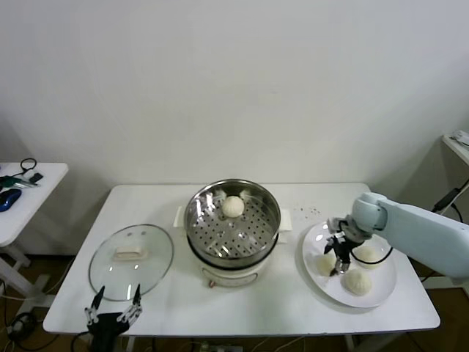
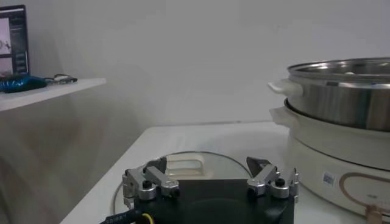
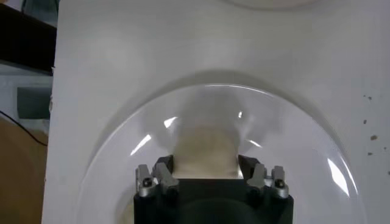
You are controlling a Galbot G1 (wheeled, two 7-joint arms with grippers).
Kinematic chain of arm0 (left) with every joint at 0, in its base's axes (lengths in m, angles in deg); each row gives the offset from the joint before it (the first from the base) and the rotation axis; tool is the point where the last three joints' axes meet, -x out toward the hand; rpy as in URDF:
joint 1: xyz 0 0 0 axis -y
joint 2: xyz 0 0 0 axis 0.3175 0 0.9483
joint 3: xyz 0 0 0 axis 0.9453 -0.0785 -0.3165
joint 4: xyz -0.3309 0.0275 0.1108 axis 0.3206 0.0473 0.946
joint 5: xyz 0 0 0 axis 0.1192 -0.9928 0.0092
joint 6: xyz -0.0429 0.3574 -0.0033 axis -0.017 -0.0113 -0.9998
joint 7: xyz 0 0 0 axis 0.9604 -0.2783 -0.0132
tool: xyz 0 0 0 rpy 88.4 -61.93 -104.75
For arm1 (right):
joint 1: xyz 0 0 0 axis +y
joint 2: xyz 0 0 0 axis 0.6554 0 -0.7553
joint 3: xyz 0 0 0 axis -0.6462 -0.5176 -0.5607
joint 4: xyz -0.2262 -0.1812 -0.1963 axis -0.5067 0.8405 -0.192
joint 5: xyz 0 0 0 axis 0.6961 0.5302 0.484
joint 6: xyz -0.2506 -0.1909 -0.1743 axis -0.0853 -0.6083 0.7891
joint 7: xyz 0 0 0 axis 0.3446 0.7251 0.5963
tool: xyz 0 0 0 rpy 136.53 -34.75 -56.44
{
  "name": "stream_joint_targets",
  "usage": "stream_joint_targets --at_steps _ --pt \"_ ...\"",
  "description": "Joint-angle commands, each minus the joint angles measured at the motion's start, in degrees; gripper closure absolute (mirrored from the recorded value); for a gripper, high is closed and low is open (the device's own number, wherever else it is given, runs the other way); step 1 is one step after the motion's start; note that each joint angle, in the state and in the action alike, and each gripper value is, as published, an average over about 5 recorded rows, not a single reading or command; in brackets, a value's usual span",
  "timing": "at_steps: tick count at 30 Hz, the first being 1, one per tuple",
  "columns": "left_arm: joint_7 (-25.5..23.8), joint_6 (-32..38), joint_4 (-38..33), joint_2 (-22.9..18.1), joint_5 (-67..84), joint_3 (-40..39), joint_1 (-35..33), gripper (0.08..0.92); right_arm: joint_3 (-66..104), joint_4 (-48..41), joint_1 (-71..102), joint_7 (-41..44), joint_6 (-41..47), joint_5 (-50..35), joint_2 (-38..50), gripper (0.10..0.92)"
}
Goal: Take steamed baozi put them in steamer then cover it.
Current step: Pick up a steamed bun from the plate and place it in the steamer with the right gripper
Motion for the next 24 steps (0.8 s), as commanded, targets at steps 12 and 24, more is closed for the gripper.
stream_joint_targets --at_steps 12,24 --pt "0.0 0.2 -0.3 -0.1 -0.1 -0.4 -0.1 0.177 -11.3 0.0 -23.6 0.8 -0.1 -12.0 -2.4 0.364" --pt "0.0 0.5 -0.2 -0.1 -1.4 -2.2 0.2 0.177 -19.5 -1.8 -41.5 0.3 1.2 -26.1 -13.9 0.356"
